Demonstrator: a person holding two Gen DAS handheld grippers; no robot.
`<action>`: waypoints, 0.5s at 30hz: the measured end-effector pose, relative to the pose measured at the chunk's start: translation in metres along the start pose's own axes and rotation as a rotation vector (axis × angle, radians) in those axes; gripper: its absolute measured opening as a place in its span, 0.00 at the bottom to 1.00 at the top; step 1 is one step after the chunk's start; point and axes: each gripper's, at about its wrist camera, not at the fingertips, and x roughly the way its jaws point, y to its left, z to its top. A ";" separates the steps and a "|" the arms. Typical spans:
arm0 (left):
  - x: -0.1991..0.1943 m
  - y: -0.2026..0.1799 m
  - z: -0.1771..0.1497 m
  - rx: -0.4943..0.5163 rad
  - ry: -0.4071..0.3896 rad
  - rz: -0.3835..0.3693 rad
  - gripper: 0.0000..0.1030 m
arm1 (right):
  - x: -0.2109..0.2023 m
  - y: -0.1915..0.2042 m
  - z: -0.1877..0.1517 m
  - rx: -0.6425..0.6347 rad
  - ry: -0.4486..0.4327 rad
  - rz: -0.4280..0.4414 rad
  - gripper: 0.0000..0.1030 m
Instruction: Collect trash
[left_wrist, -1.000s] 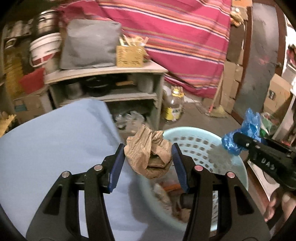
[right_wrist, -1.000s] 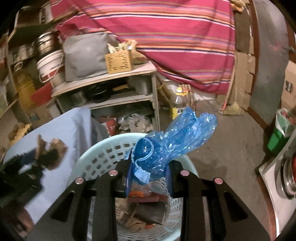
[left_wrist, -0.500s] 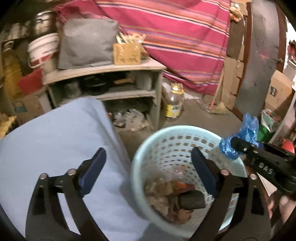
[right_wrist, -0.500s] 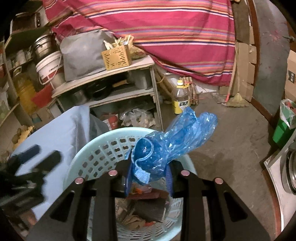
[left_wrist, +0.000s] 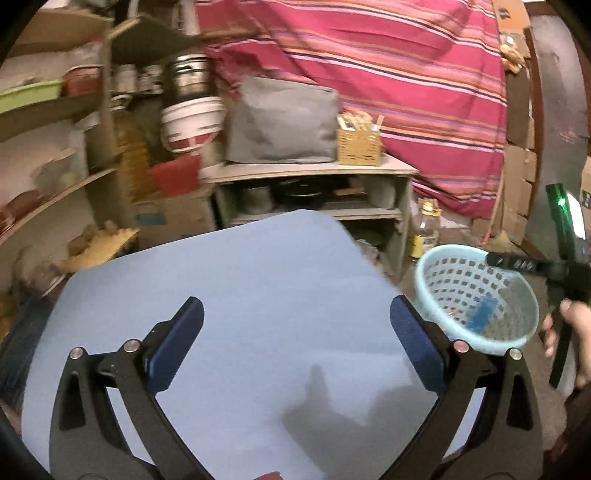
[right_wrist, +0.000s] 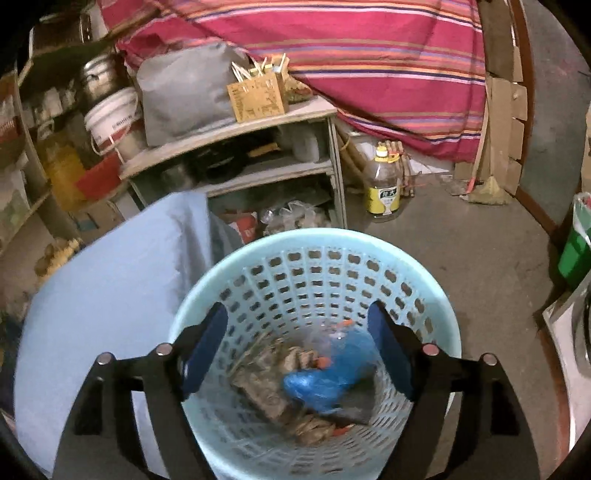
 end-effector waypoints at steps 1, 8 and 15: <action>-0.009 0.011 -0.004 -0.009 -0.008 0.018 0.95 | -0.014 0.008 -0.003 -0.002 -0.031 0.001 0.84; -0.063 0.074 -0.051 -0.086 -0.020 0.109 0.95 | -0.087 0.083 -0.042 -0.141 -0.173 0.050 0.95; -0.085 0.105 -0.096 -0.151 -0.005 0.168 0.95 | -0.123 0.154 -0.118 -0.275 -0.210 0.111 0.95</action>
